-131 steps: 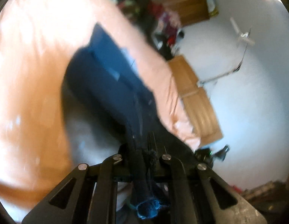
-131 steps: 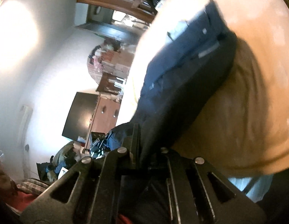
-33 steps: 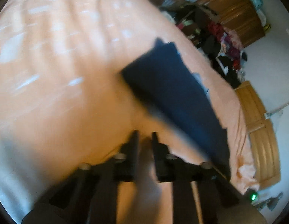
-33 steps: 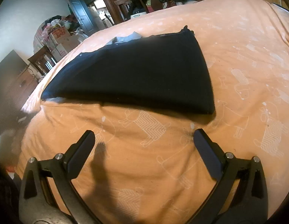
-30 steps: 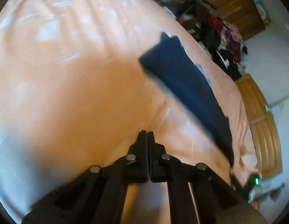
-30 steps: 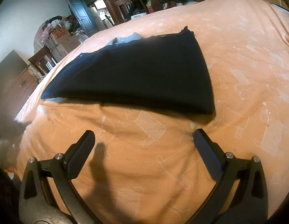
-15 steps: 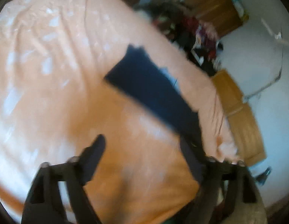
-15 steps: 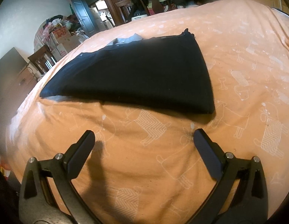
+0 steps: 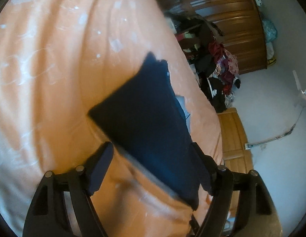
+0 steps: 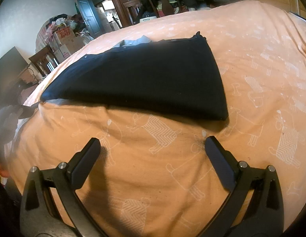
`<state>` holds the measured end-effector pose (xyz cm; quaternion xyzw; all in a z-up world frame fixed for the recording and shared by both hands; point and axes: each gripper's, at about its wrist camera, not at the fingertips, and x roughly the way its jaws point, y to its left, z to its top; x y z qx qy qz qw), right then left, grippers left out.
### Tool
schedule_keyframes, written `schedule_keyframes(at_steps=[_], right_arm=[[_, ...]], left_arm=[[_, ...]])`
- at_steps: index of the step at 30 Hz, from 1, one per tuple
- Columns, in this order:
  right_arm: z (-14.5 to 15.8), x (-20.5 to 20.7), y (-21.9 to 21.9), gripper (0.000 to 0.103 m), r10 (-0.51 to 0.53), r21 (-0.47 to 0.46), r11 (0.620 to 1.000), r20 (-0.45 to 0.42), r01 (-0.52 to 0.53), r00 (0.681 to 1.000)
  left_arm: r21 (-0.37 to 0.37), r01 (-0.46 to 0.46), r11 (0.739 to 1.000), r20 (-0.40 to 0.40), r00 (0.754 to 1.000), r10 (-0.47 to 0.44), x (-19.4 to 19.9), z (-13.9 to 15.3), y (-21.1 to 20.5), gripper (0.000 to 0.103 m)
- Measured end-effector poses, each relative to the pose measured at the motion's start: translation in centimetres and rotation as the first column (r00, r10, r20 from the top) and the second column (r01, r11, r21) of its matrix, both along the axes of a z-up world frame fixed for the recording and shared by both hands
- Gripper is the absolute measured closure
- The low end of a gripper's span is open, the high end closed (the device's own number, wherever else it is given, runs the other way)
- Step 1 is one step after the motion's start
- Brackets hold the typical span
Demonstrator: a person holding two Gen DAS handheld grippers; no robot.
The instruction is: Fold small clothes
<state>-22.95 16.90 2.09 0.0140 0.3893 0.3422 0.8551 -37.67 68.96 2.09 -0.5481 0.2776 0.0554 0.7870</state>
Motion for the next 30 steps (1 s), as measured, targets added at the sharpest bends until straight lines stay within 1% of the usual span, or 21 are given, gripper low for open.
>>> schedule_keyframes(at_steps=[1,4,7,9,13,15,18,20,22,23,25,26,27,29,30], right_arm=[[0.0,-0.1,0.0,0.000,0.000,-0.001,1.000,0.001,0.000,1.000],[0.0,-0.1,0.0,0.000,-0.001,-0.003,1.000,0.004,0.001,1.000],[0.0,-0.1,0.1,0.000,-0.001,-0.005,1.000,0.005,0.001,1.000],[0.0,-0.1,0.1,0.000,-0.001,-0.005,1.000,0.006,0.001,1.000],[-0.1,-0.1,0.1,0.000,0.000,-0.006,1.000,0.005,0.000,1.000],[-0.1,0.0,0.1,0.000,0.000,-0.007,1.000,0.005,0.000,1.000],[-0.1,0.0,0.1,0.000,-0.001,-0.007,1.000,0.004,0.001,1.000],[-0.1,0.2,0.1,0.000,0.000,-0.008,1.000,-0.001,0.000,1.000],[0.1,0.4,0.1,0.000,0.000,-0.013,1.000,-0.015,-0.001,1.000],[0.2,0.4,0.2,0.000,0.001,-0.021,1.000,-0.021,-0.002,1.000],[0.5,0.6,0.6,0.000,0.008,-0.052,0.999,-0.049,-0.010,0.999],[0.7,0.6,0.6,0.000,0.010,-0.056,0.998,-0.059,-0.013,0.998],[1.1,0.8,0.6,0.000,0.012,-0.058,0.998,-0.077,-0.016,0.997],[1.7,0.6,0.7,0.004,0.012,-0.061,0.998,-0.096,-0.018,0.995],[2.3,0.5,0.8,0.009,0.016,-0.060,0.998,-0.107,-0.023,0.994]], left_arm=[[0.003,-0.003,1.000,-0.012,1.000,0.003,0.4,-0.1,0.0,0.023],[0.009,0.002,1.000,-0.015,1.000,-0.002,2.4,-0.2,-0.2,0.023],[0.012,-0.008,1.000,0.016,1.000,0.008,3.5,-0.2,0.0,0.020],[0.025,-0.012,1.000,0.035,0.999,0.011,4.2,-0.3,0.0,0.016],[0.077,-0.025,0.997,0.073,0.997,0.019,6.2,-0.2,-0.2,0.009],[0.093,-0.050,0.994,0.100,0.994,0.040,6.9,-0.3,-0.2,0.004],[0.128,-0.103,0.986,0.132,0.988,0.086,7.4,-0.4,-0.4,0.002],[0.147,-0.131,0.980,0.128,0.985,0.112,7.8,-0.6,-0.6,0.001],[0.167,-0.129,0.978,0.118,0.987,0.110,8.4,-0.4,-0.7,0.001],[0.175,-0.131,0.976,0.113,0.987,0.112,8.6,-0.4,-0.7,0.004],[0.187,-0.147,0.971,0.112,0.985,0.128,8.6,-0.3,-0.7,0.024],[0.178,-0.157,0.971,0.116,0.984,0.138,8.5,-0.5,-0.5,0.051],[0.140,-0.167,0.976,0.122,0.981,0.151,8.3,-1.1,-0.1,0.067],[0.082,-0.203,0.976,0.116,0.974,0.192,8.0,-2.1,0.7,0.078],[0.071,-0.213,0.974,0.116,0.972,0.204,8.0,-2.4,0.9,0.079]])
